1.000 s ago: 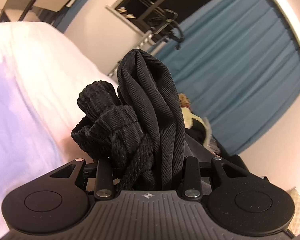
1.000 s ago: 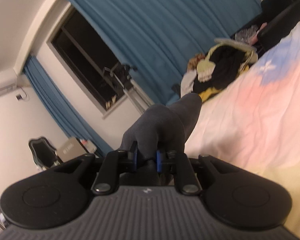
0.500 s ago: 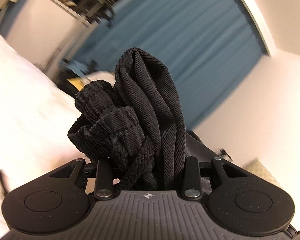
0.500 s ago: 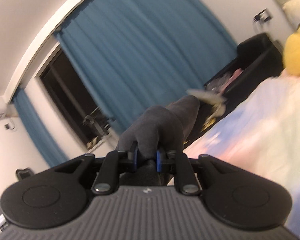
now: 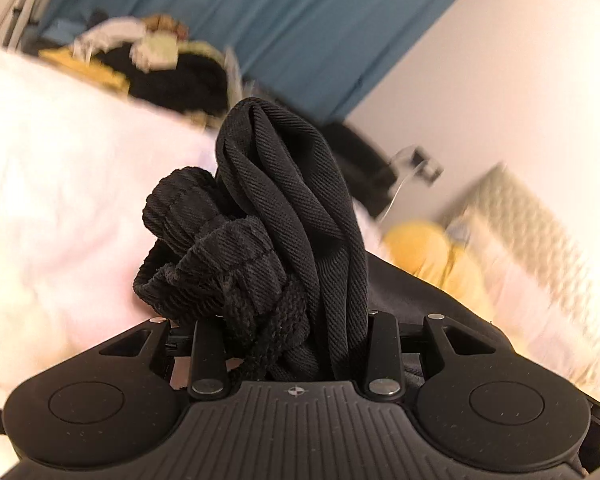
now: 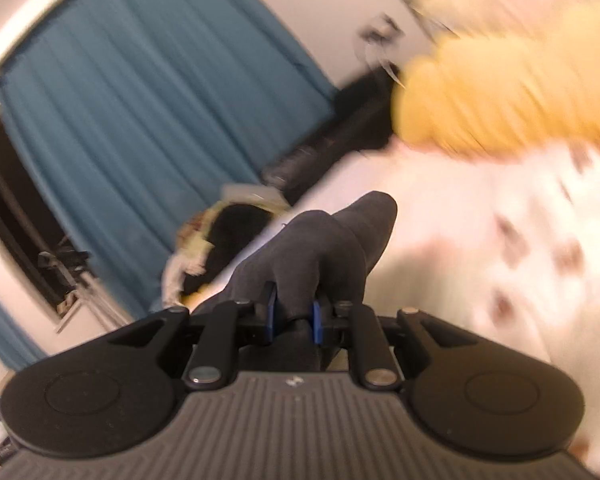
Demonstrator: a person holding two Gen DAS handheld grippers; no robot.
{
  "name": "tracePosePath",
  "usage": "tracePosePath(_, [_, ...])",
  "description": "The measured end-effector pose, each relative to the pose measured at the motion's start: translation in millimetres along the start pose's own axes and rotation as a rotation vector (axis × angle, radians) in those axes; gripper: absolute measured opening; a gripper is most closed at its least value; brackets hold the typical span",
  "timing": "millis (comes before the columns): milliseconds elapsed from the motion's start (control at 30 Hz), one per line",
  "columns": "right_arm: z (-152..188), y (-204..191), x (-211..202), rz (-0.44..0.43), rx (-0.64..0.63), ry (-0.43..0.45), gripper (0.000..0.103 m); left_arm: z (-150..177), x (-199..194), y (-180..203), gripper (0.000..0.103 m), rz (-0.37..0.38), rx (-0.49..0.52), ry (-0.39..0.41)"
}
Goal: Fold clothes
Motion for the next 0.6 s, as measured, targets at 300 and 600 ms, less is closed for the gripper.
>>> tracePosePath(300, [57, 63, -3, 0.104, 0.099, 0.006, 0.025, 39, -2, -14, 0.052, 0.069, 0.155, 0.0])
tracePosePath(600, [50, 34, -33, 0.217, -0.012, -0.008, 0.053, 31, -38, -7, 0.092, 0.029, 0.23, -0.09])
Point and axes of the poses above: each gripper's, at about its wrist camera, not at the fingertips, and x roughly the way its jaws point, y to its right, z to its underside, the point moved 7 cm from there along x, roughly the way its jaws point, and after that the axes turned 10 degrees about y, right-handed, at the moved point
